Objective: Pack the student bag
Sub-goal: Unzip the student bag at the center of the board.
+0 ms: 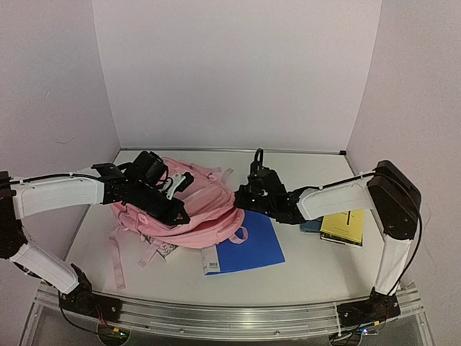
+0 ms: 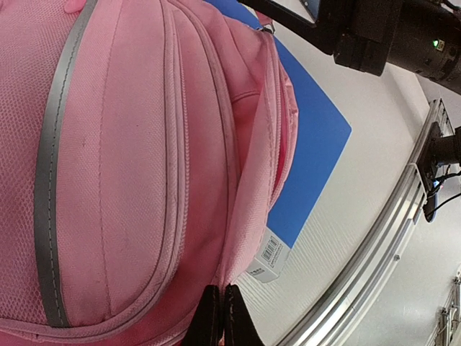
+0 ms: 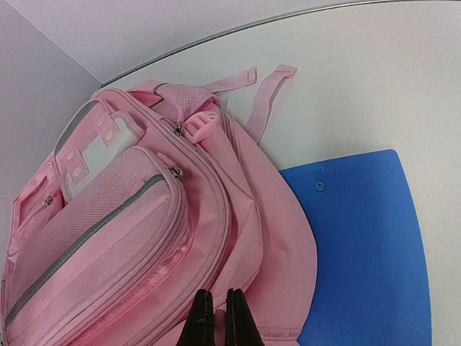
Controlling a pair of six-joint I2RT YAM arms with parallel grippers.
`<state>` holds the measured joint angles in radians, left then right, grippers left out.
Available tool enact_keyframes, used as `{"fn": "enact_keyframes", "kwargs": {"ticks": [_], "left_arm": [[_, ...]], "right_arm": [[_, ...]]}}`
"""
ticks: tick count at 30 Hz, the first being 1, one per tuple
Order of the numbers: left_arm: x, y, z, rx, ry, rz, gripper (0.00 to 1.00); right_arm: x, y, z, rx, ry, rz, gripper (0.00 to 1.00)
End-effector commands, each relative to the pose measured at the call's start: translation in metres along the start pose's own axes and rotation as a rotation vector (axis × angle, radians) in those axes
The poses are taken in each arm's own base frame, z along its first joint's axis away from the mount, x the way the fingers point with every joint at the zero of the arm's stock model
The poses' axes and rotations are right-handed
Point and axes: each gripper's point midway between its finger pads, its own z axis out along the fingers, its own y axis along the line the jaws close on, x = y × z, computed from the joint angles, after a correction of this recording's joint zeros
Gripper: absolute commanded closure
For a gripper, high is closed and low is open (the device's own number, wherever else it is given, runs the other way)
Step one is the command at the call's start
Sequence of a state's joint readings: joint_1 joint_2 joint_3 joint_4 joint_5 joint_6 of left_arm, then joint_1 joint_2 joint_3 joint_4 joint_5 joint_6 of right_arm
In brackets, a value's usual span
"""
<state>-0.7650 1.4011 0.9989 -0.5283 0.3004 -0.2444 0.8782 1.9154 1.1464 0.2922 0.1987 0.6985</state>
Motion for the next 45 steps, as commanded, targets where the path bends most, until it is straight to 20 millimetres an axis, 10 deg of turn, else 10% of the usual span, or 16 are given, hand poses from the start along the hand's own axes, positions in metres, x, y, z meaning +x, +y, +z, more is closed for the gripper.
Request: {"fn": "enact_keyframes", "kwargs": {"ticks": [1,8,14,19,37,45], "left_arm": [[0.015,0.017,-0.017,-0.093,0.029,-0.046,1.0],[-0.027,-0.005,-0.021,-0.016,-0.05,0.003,0.93],[-0.084,-0.034,-0.024,0.088,-0.163,0.07,0.54],[-0.108,-0.044,-0.005,0.142,-0.17,0.098,0.41],[-0.107,-0.058,0.079,0.06,-0.066,0.208,0.28],[-0.103,-0.047,0.096,0.011,-0.041,0.203,0.39]], "right_arm": [[-0.032,-0.034,0.012,0.096,-0.097,0.057,1.0],[-0.037,0.007,-0.002,-0.114,-0.062,0.018,1.0],[-0.035,0.02,-0.022,-0.209,-0.035,0.043,1.0],[-0.036,0.023,-0.034,-0.246,-0.035,0.074,1.0],[-0.042,0.025,-0.043,-0.261,-0.053,0.103,1.0],[-0.046,0.028,-0.045,-0.275,-0.062,0.109,1.0]]}}
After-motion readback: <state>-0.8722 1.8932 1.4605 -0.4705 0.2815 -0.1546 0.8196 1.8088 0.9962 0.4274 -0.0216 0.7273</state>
